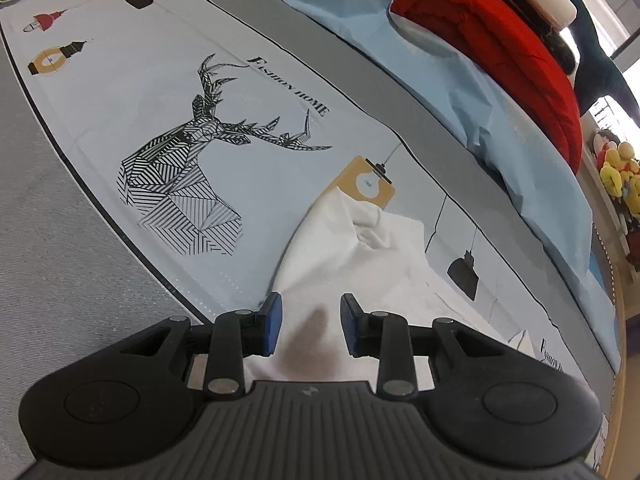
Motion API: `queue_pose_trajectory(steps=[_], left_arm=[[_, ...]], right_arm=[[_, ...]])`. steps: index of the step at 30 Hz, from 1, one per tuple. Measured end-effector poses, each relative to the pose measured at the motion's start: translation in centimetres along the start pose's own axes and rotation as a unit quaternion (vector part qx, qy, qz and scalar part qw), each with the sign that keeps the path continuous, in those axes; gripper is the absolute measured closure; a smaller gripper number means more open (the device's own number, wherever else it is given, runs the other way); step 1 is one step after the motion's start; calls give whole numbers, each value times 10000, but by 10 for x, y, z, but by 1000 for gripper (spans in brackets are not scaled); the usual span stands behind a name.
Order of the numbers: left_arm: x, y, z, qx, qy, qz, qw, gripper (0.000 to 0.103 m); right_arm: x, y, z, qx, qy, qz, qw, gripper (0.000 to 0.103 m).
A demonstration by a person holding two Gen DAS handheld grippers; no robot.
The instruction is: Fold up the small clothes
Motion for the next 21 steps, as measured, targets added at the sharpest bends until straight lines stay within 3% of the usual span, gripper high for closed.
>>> queue_pose_trajectory(steps=[2,4,5,10,15,17,19,21], left_arm=[[2,1,1,-22,-10,19,10000,68],[3,3,4,-55,-39,59,10000,68],[4,4,6,-85,-54,77,9999,68],[8,1,10,-30,-102,74,9999,68],[15,-5,8,99,-53,54,9999,68],[18,-6,7,134,-26,27,9999,69],[27,-8,5,211,14,-57,9998,69],[48,-5,-2,406,309,70,9987,72]], right_arm=[[5,2,-3,-193,152,62,9997,61],[4,-1,-5,-150,183,-11,9997,88],[1,-4,-4,-75,97,-79,9999,94],[-25,4,8,-94,-572,-126,9982,96],[-18,-19,4,28,-407,-1190,9921,92],[-26,-14,9,4,-681,-1031,9923,92],[-36,3,14,-324,-1032,-543,9927,92],[-32,11,14,-406,-936,-48,9948,90]])
Point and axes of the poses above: each gripper's, at about its wrist camera, not at the fingertips, and x roughly the way its jaws point, y to its left, z to its top, the point moved 5 cm from there along x, roughly the way its jaws point, and after that the axes turned 5 degrees about z, right-handed, at the moved point
